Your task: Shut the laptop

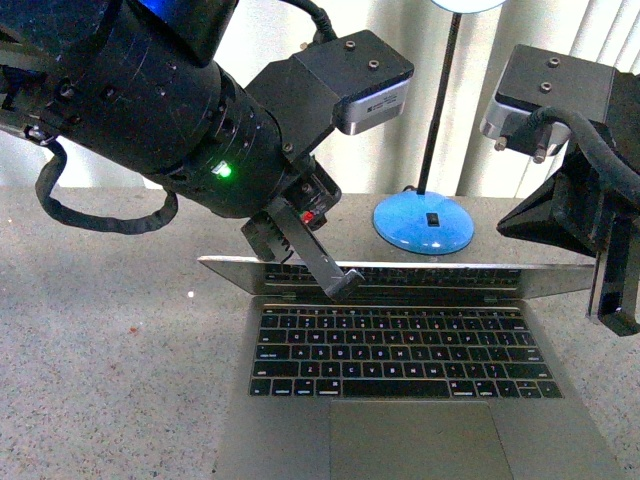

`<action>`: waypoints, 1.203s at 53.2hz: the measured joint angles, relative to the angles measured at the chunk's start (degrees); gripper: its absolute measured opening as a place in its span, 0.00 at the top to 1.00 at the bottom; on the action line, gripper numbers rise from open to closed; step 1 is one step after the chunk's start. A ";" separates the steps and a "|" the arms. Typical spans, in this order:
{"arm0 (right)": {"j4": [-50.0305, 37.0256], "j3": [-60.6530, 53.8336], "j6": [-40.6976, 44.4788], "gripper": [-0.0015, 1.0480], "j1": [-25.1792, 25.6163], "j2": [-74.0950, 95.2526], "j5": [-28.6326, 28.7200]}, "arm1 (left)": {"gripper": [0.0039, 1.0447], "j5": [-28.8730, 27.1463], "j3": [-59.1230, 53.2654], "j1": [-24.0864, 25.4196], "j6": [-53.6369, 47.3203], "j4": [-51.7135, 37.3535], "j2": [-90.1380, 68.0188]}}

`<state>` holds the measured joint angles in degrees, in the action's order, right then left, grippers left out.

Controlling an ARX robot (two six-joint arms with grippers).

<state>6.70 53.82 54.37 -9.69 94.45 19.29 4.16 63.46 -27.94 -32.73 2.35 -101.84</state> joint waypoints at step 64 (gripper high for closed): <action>-0.44 -4.11 2.73 0.97 -1.20 2.86 0.70 | 0.97 3.17 -7.26 -1.29 3.50 -4.33 -1.42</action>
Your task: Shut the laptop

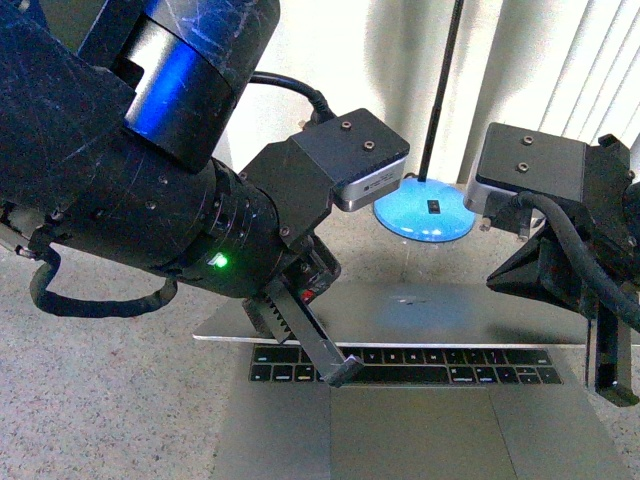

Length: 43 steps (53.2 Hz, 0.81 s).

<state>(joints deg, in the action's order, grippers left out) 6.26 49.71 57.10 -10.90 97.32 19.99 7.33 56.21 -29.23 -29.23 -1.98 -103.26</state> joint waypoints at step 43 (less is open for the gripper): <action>-3.37 -2.01 0.20 0.97 -1.31 4.63 0.09 | 0.97 1.33 -3.43 -0.04 1.51 -3.69 -2.32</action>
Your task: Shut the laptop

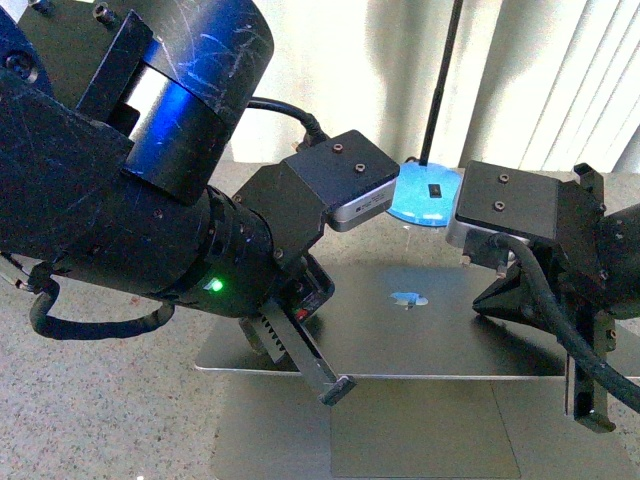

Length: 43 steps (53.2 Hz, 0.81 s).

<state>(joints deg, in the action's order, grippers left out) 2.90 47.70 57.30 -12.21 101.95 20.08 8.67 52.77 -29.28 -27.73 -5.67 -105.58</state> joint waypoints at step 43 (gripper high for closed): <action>-3.30 -0.61 -0.85 0.97 -0.68 5.33 -0.28 | 0.97 2.12 -3.21 -0.02 1.75 -5.97 -5.09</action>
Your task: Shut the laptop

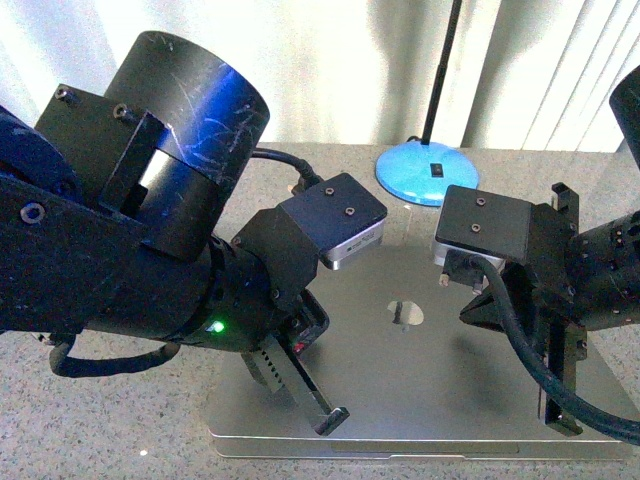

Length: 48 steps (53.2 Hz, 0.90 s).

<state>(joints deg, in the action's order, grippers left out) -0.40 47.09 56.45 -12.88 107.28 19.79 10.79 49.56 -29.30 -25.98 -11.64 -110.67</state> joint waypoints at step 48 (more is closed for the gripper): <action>-10.12 -1.64 -10.75 0.97 -1.11 -0.72 -0.70 | 0.97 1.44 -6.38 6.71 11.15 -13.31 2.56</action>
<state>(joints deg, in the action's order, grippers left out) -10.52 45.45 45.69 -14.00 106.56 19.09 12.23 43.18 -22.59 -14.83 -24.95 -108.12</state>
